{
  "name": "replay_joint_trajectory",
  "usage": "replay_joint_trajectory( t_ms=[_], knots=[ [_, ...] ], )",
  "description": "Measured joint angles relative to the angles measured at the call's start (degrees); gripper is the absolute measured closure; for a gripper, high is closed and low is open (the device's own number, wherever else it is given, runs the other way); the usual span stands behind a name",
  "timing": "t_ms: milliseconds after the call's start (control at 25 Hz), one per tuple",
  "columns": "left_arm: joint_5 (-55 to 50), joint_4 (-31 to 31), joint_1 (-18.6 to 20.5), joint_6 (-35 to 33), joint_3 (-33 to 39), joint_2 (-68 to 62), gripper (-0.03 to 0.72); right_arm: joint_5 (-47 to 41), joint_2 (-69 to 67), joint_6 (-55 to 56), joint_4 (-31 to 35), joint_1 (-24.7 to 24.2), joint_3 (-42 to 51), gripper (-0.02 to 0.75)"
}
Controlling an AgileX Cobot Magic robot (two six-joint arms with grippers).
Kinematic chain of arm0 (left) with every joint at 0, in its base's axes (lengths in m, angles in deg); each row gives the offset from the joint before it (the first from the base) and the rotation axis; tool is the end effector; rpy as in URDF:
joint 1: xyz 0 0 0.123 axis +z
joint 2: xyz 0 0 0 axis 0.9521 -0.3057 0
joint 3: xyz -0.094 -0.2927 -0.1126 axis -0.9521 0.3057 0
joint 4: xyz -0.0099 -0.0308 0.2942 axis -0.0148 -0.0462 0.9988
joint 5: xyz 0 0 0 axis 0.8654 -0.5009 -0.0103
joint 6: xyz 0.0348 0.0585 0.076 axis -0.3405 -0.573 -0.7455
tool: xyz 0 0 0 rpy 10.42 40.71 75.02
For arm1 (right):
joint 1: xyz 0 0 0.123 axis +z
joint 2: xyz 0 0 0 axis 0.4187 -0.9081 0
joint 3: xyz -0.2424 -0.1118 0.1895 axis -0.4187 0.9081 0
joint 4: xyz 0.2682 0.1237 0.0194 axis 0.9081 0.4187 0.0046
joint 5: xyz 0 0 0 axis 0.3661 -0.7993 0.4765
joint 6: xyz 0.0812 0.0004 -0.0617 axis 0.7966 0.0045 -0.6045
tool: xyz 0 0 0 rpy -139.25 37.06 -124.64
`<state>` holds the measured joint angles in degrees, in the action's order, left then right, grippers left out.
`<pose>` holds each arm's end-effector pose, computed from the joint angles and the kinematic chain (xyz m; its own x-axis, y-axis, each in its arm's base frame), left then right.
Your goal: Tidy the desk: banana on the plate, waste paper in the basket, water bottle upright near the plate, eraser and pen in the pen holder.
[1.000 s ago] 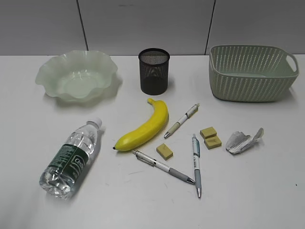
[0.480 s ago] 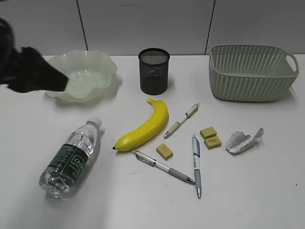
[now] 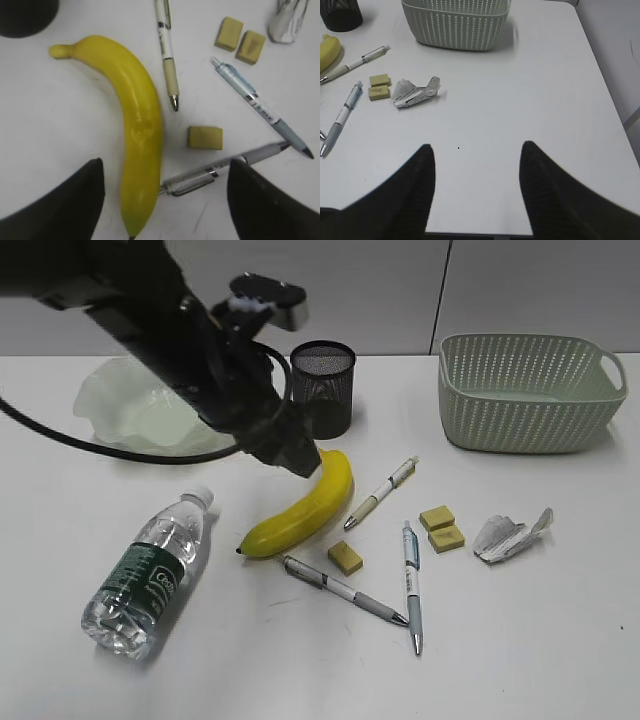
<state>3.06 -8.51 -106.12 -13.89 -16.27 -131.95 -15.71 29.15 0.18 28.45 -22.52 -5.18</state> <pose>0.3573 -0.2692 0.2406 -0.6278 0.6052 -0.4895 0.7398 0.6594 -0.1335 0.0000 0.0000 0.2981 -0.4164 -0.0848 -0.9052 -0.0676 0.9958 -0.0621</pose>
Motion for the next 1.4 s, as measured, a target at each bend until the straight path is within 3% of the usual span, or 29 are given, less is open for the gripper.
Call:
replay_joint_trajectory(
  t_ms=[80,400,560,880,1000,1080,1120,1400],
  knots=[
    [-3.8,1.1,-0.1,0.0,-4.4,-5.1,0.107,0.0,0.0,0.0,0.0,0.0,0.0,0.303],
    [-11.9,6.2,-0.7,0.1,-16.0,-17.7,0.118,0.0,0.0,0.0,0.0,0.0,0.0,0.303],
    [-12.7,12.8,-2.5,0.1,-17.6,-19.4,0.125,0.0,0.0,0.0,0.0,0.0,0.0,0.303],
    [-12.6,15.1,-3.5,0.9,-17.6,-23.6,0.128,0.0,0.0,0.0,0.0,0.0,0.0,0.303],
    [-11.6,16.3,-3.5,2.5,-17.6,-24.2,0.198,0.0,0.0,0.0,0.0,0.0,0.0,0.303],
    [-11.3,16.7,-3.5,3.0,-17.6,-24.2,0.356,0.0,0.0,0.0,0.0,0.0,0.0,0.303],
    [-11.3,16.8,-3.5,3.0,-17.6,-24.1,0.374,0.0,0.0,0.0,0.3,0.0,0.0,0.303],
    [-12.3,15.0,-3.5,3.5,-17.6,-19.3,0.369,0.0,0.0,0.0,0.0,0.0,0.0,0.303]
  ],
)
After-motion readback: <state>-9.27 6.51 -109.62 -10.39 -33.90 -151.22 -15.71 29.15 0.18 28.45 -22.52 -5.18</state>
